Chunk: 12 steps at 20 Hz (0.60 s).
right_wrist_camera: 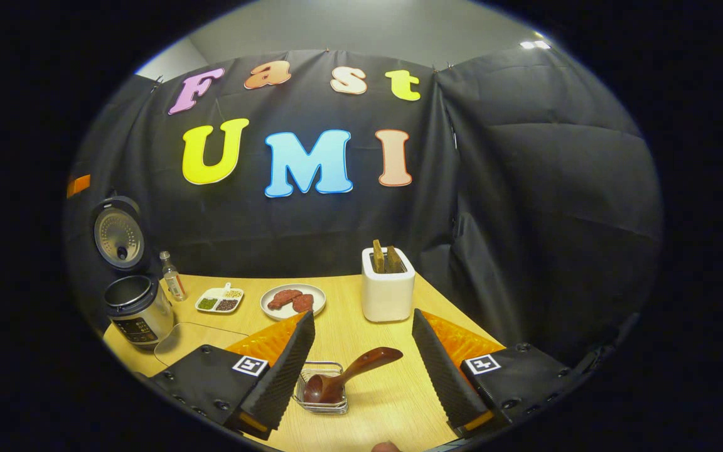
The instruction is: Close the left gripper, press the button to open the rice cooker; take a wooden spoon from the chopstick holder with the right hand, scoop a spoonful of rice and pour it into the rice cooker, then put the wooden spoon back into the chopstick holder.
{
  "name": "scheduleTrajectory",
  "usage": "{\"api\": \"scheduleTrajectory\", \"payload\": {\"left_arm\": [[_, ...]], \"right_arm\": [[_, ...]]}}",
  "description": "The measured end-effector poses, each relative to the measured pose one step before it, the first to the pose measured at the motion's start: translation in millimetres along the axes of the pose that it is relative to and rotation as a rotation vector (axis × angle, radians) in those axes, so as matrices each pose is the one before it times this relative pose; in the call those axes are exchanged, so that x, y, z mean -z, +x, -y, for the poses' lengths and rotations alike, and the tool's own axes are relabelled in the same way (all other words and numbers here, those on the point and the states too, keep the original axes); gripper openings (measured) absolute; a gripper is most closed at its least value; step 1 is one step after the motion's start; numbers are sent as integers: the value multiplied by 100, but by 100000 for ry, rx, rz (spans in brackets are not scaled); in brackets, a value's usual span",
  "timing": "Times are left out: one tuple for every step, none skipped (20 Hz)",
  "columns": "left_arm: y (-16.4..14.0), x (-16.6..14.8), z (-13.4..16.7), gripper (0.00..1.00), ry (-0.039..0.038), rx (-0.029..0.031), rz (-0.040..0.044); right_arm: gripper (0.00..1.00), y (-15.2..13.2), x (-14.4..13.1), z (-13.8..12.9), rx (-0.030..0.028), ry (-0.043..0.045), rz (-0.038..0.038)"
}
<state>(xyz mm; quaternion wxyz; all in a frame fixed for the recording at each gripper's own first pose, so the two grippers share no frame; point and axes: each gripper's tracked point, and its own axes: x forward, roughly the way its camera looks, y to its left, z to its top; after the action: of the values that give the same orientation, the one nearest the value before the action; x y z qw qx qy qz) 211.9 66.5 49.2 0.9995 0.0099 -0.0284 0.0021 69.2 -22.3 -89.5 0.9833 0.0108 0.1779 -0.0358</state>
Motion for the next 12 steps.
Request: {"api": "scheduleTrajectory", "payload": {"left_arm": [[936,-216,-307,82,523,49,34],[1002,-139,-248,82,564,61,-60],[991,-40,-312,81,381,31,-297],[961,87,-281,81,171,-171,-448],[1028,291,-384,81,4,-275,-1017],[1209,379,-427,81,8,-355,-1133],[1157,243,-415,81,99,-243,-473],[1221,269,-325,81,164,-430,-535],[1158,389,-397,81,72,-322,-512],[1080,412,-194,81,50,-31,-653],[1116,190,-289,81,132,60,-429],[1211,287,-290,81,-54,-146,-72]], "right_arm": [[98,20,12,-201,218,837,104],[98,9,-162,-315,232,538,335],[98,7,36,-236,320,173,66],[98,102,110,-326,306,-111,-227],[98,67,107,-251,636,-41,1],[98,97,-137,-266,597,-13,382],[98,19,-16,-176,546,9,428],[98,-6,-74,-278,614,-61,240],[98,-91,108,-245,694,-181,190],[98,32,-5,-205,814,-297,146],[98,-83,21,-207,607,-372,16],[98,-31,-49,-198,856,-409,130]]}}
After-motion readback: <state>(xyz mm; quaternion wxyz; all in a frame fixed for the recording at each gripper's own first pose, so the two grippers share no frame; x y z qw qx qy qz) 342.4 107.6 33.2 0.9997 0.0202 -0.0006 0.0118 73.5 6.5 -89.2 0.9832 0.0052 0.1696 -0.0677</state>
